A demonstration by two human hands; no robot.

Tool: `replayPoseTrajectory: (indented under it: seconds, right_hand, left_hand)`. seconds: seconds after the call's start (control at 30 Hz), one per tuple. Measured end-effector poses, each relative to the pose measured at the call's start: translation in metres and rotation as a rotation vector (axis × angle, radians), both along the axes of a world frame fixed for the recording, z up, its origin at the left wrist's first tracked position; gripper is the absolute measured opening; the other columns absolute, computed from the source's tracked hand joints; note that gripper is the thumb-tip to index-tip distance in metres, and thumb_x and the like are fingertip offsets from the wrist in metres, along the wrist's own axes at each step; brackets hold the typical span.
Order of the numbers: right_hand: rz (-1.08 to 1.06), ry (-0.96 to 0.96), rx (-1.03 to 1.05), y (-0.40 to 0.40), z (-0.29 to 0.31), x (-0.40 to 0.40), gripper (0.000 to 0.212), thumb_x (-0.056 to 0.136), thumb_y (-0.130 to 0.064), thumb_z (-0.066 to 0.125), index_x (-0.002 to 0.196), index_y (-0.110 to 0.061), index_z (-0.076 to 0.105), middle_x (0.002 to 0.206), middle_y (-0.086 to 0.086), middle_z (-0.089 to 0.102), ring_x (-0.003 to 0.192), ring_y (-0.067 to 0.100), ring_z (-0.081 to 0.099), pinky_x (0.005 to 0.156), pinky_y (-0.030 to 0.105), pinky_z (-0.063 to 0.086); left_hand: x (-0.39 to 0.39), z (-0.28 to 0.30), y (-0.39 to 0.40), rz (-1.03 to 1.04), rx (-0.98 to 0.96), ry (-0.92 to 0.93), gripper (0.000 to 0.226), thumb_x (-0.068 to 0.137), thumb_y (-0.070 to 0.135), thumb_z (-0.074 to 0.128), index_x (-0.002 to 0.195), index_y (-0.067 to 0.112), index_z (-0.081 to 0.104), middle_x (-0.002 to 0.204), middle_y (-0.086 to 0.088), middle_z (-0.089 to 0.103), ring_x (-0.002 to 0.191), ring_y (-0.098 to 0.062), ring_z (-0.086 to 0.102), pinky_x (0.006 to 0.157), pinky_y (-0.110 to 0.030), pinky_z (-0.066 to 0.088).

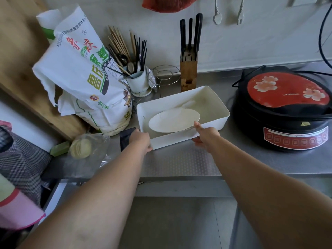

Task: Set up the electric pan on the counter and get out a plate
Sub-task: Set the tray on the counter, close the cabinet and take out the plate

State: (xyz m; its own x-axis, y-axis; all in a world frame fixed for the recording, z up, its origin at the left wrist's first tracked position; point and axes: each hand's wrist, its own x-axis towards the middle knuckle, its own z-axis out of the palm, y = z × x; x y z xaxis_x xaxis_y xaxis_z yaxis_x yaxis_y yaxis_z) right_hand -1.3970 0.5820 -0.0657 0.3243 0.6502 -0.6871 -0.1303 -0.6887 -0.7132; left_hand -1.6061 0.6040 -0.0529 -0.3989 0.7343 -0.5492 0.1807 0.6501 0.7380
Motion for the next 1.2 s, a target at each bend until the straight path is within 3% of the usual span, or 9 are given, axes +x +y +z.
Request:
replayPoseTrajectory:
  seconds: [0.23, 0.33, 0.47, 0.63, 0.8, 0.87, 1.03, 1.13, 1.2]
  right_hand:
    - [0.089, -0.187, -0.001, -0.044, 0.008, -0.008, 0.064, 0.086, -0.058, 0.058, 0.124, -0.007, 0.053, 0.093, 0.004, 0.070, 0.081, 0.020, 0.071, 0.061, 0.033, 0.056]
    - [0.168, -0.312, -0.005, -0.068, 0.004, -0.009, 0.055, 0.092, -0.052, 0.053, 0.119, -0.005, 0.061, 0.096, 0.007, 0.072, 0.096, 0.025, 0.071, 0.090, 0.041, 0.055]
    - [0.288, -0.426, -0.001, -0.115, -0.002, -0.019, 0.049, 0.095, -0.047, 0.048, 0.118, -0.006, 0.063, 0.116, 0.012, 0.069, 0.105, 0.028, 0.067, 0.095, 0.043, 0.052]
    - [0.328, -0.567, -0.054, -0.188, -0.022, -0.029, 0.047, 0.093, -0.048, 0.053, 0.108, -0.007, 0.069, 0.107, 0.014, 0.069, 0.093, 0.030, 0.063, 0.073, 0.028, 0.043]
    - [0.441, -0.711, -0.253, -0.257, -0.072, -0.025, 0.037, 0.087, -0.048, 0.049, 0.094, -0.015, 0.066, 0.112, 0.014, 0.064, 0.100, 0.032, 0.058, 0.073, 0.030, 0.040]
    - [0.433, -0.760, -0.325, -0.282, -0.083, -0.017, 0.036, 0.085, -0.053, 0.050, 0.089, -0.019, 0.062, 0.121, 0.015, 0.058, 0.111, 0.034, 0.051, 0.082, 0.037, 0.041]
    - [0.467, -0.952, -0.483, -0.320, -0.093, 0.002, 0.051, 0.086, -0.050, 0.056, 0.130, -0.024, 0.056, 0.145, 0.011, 0.039, 0.139, 0.035, 0.026, 0.114, 0.048, 0.020]
    - [0.448, -0.993, -0.532, -0.328, -0.102, 0.010, 0.047, 0.089, -0.036, 0.051, 0.135, -0.028, 0.051, 0.162, 0.007, 0.006, 0.147, 0.041, 0.000, 0.112, 0.065, 0.001]
    - [0.406, -0.949, -0.531, -0.333, -0.107, 0.013, 0.046, 0.089, -0.029, 0.053, 0.135, -0.030, 0.050, 0.163, -0.001, -0.010, 0.147, 0.042, -0.003, 0.110, 0.069, 0.007]
  left_hand:
    - [0.001, 0.019, -0.049, 0.083, 0.044, 0.348, 0.048, 0.101, 0.031, 0.042, 0.141, 0.006, 0.031, 0.136, -0.018, 0.051, 0.119, -0.040, 0.053, 0.096, -0.045, 0.045]
    - [0.006, 0.026, -0.078, 0.014, 0.093, 0.465, 0.044, 0.100, 0.030, 0.039, 0.135, 0.005, 0.034, 0.133, -0.016, 0.055, 0.118, -0.037, 0.055, 0.091, -0.042, 0.043]
    - [0.007, 0.019, -0.120, -0.167, 0.164, 0.526, 0.030, 0.097, 0.029, 0.040, 0.120, 0.010, 0.044, 0.114, -0.010, 0.063, 0.099, -0.033, 0.062, 0.073, -0.037, 0.042]
    - [0.006, -0.009, -0.179, -0.362, 0.210, 0.562, 0.021, 0.096, 0.030, 0.041, 0.109, 0.014, 0.047, 0.103, -0.009, 0.065, 0.090, -0.032, 0.063, 0.073, -0.037, 0.047]
    - [-0.009, -0.046, -0.217, -0.490, 0.098, 0.625, 0.024, 0.094, 0.030, 0.042, 0.111, 0.014, 0.050, 0.112, -0.010, 0.064, 0.101, -0.033, 0.062, 0.081, -0.037, 0.049]
    - [-0.012, -0.054, -0.224, -0.544, 0.001, 0.642, 0.032, 0.094, 0.032, 0.043, 0.120, 0.013, 0.048, 0.119, -0.013, 0.062, 0.106, -0.034, 0.061, 0.081, -0.038, 0.049]
    - [-0.015, -0.067, -0.236, -0.715, -0.238, 0.604, 0.056, 0.094, 0.026, 0.046, 0.146, 0.009, 0.032, 0.136, -0.013, 0.049, 0.113, -0.032, 0.054, 0.083, -0.033, 0.045]
    - [-0.017, -0.069, -0.240, -0.752, -0.285, 0.616, 0.053, 0.095, 0.022, 0.048, 0.143, 0.005, 0.035, 0.137, -0.014, 0.047, 0.116, -0.031, 0.052, 0.083, -0.031, 0.043]
    - [-0.021, -0.068, -0.240, -0.762, -0.285, 0.660, 0.056, 0.095, 0.022, 0.047, 0.146, 0.006, 0.033, 0.141, -0.014, 0.046, 0.119, -0.031, 0.052, 0.091, -0.034, 0.047]
